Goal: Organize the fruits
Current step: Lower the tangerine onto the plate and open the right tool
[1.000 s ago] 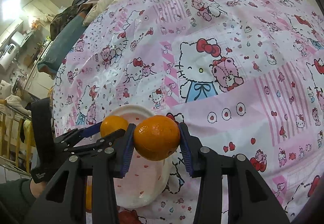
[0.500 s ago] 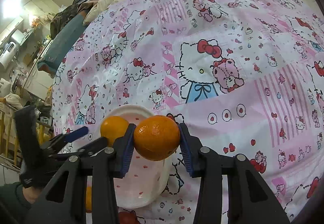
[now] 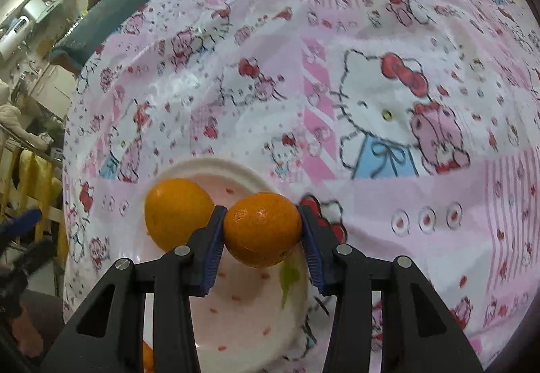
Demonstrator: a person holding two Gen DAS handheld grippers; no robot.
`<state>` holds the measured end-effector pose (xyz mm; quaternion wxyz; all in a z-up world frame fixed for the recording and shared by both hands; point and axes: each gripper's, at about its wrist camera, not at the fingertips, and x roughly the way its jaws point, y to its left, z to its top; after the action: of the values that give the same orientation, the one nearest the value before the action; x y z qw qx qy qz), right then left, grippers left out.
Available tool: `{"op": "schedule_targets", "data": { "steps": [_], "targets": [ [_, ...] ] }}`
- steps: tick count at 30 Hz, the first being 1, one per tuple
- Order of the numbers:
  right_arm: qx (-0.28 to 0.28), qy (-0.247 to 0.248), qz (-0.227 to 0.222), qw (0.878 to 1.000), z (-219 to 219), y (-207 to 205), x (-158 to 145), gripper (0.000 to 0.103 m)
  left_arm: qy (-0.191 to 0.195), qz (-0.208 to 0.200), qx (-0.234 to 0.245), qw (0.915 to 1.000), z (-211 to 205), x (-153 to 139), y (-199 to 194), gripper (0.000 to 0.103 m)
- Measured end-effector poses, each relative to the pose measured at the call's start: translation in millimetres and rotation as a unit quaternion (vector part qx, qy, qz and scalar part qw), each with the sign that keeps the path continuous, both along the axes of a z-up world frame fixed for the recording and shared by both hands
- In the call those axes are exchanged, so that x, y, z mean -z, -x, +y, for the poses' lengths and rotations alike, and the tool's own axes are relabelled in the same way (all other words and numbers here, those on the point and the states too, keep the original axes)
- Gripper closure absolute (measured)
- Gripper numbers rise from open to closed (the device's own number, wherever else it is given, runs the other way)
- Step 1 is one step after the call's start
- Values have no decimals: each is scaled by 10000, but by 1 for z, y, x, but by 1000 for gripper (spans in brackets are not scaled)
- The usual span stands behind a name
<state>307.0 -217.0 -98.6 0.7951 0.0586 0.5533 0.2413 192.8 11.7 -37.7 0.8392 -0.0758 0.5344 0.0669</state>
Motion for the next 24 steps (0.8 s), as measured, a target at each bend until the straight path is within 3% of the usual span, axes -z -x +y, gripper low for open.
{"op": "schedule_targets", "data": {
  "steps": [9, 10, 11, 13, 24],
  "targets": [
    [-159, 137, -89, 9997, 15, -1, 1, 57, 155, 300, -99, 9994, -1, 17, -5, 5],
    [-169, 115, -89, 9998, 15, -1, 0, 52, 144, 289, -90, 9994, -2, 16, -5, 3],
    [-162, 91, -134, 9997, 14, 0, -1, 40, 141, 282, -90, 9995, -4, 16, -5, 2],
    [-109, 122, -266, 9995, 13, 2, -5, 29, 154, 277, -118, 9994, -3, 15, -4, 1],
    [3, 10, -343, 9994, 5, 0, -14, 29, 99, 275, -156, 9994, 0, 16, -4, 1]
  ]
}}
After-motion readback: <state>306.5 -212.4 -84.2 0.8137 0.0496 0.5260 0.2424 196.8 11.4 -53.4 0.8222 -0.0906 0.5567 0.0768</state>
